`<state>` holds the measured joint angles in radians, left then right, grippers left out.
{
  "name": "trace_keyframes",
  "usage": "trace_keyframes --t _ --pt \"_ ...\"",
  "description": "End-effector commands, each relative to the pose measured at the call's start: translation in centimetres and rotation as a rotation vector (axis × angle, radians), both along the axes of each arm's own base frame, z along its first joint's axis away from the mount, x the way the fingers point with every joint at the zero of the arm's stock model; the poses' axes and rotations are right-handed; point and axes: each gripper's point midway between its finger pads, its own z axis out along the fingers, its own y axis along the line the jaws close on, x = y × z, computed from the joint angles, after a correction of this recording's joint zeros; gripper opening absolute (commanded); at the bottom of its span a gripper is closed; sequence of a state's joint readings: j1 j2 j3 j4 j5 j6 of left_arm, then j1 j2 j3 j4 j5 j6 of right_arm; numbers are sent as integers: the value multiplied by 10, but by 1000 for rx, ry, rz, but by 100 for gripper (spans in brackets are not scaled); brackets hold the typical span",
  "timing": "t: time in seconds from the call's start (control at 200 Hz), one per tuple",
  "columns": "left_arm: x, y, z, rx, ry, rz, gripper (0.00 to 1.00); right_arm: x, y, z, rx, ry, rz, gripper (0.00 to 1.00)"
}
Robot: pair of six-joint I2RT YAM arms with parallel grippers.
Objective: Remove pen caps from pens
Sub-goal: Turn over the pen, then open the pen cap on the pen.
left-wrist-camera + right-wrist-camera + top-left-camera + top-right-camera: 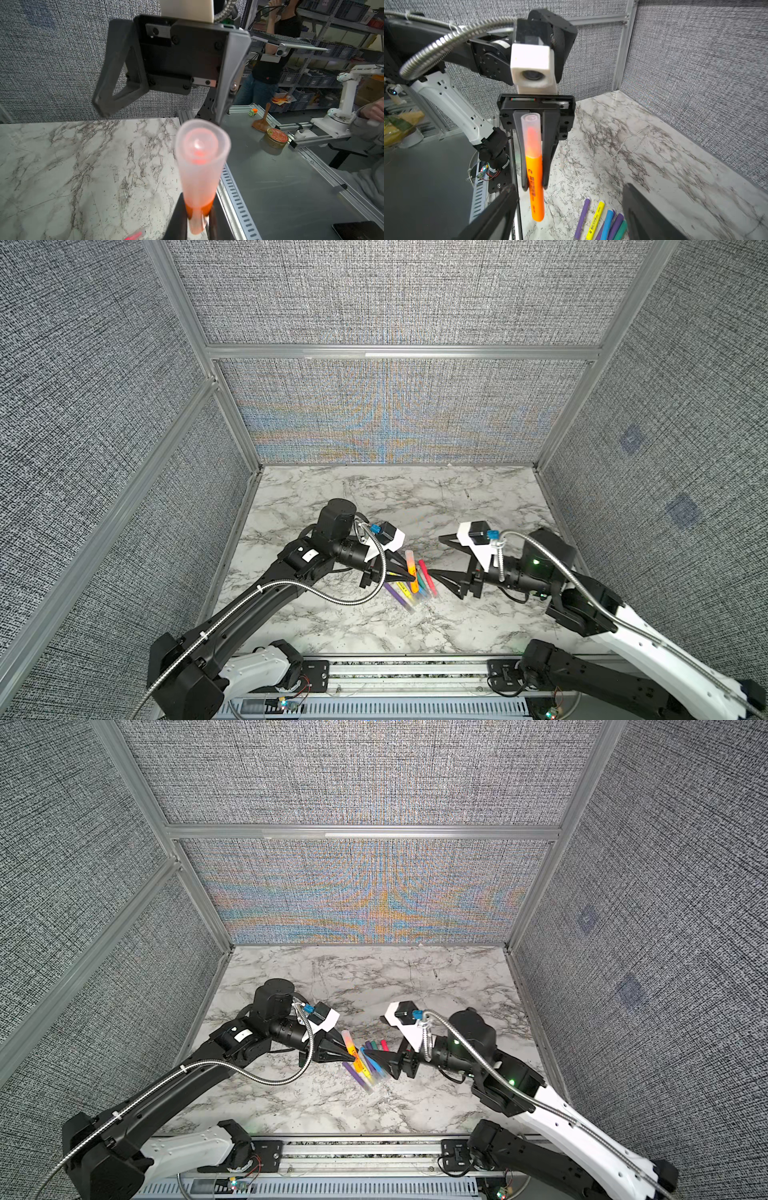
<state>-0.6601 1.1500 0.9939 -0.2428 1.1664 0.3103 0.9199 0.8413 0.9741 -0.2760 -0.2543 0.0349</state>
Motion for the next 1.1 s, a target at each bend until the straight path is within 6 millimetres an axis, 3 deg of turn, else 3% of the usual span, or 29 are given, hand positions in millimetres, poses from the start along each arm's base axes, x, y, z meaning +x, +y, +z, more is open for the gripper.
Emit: trace_keyframes --t 0.0,0.29,0.86,1.095 --pt "11 -1 -2 7 -16 68 5 6 12 10 -3 -84 -12 80" --pt "24 1 -4 -5 -54 171 4 14 26 27 32 -104 -25 71" --pt "31 1 2 -38 -73 217 3 27 47 27 54 -76 -28 52" --pt "35 0 -1 -34 -78 237 3 32 52 20 41 -73 -34 29"
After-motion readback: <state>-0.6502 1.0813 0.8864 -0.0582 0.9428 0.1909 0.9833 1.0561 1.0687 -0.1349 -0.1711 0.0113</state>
